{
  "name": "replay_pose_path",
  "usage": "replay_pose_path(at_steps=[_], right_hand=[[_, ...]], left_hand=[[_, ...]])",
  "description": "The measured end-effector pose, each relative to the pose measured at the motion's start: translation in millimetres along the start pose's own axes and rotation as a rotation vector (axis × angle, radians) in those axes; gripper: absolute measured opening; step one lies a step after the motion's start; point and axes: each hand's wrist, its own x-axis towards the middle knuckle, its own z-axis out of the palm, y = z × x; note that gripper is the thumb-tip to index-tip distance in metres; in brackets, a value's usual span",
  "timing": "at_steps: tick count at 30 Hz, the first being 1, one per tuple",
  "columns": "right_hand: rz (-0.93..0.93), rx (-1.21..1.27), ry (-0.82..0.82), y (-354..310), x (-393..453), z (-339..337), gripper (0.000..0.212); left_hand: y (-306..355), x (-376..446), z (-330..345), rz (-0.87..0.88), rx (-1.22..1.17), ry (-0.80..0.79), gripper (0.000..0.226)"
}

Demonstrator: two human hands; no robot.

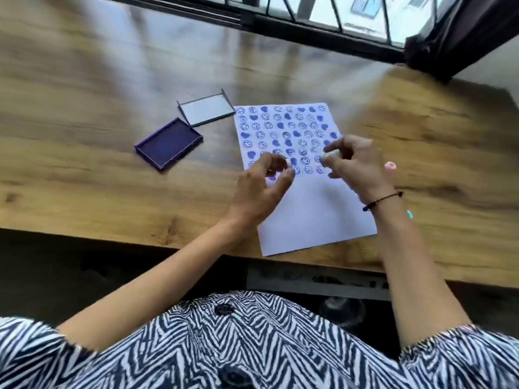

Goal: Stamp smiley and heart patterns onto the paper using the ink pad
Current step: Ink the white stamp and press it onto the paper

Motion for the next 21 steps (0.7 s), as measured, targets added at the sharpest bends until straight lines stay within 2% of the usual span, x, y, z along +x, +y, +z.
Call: replay_pose_path(at_steps=[2,6,9,15,21], right_hand=[[-0.015,-0.101,0.012,9.5,-7.0,-4.4,0.010],[-0.083,-0.320,0.141,17.4,-10.6,-8.6,0.016],[-0.101,-0.426,0.136,18.1,-6.4,-10.0,0.017],[-0.103,-0.498,0.145,13.6,0.0,-8.9,0.020],[-0.114,-0.445,0.122,8.4,-4.0,1.3,0.018]], left_hand=[[-1.7,-0.7,12.6,-0.039,-0.055,-0.054,0.017],[-1.8,1.4,22.8,-0.057,-0.112,-0.101,0.013],[1.1,-0.9,29.2,-0.043,-0.111,-0.173,0.013],[8.7,-1.8,41.0,-0.017,-0.102,-0.262,0.017],[10.5,-1.0,40.5,0.008,-0.070,-0.280,0.018]])
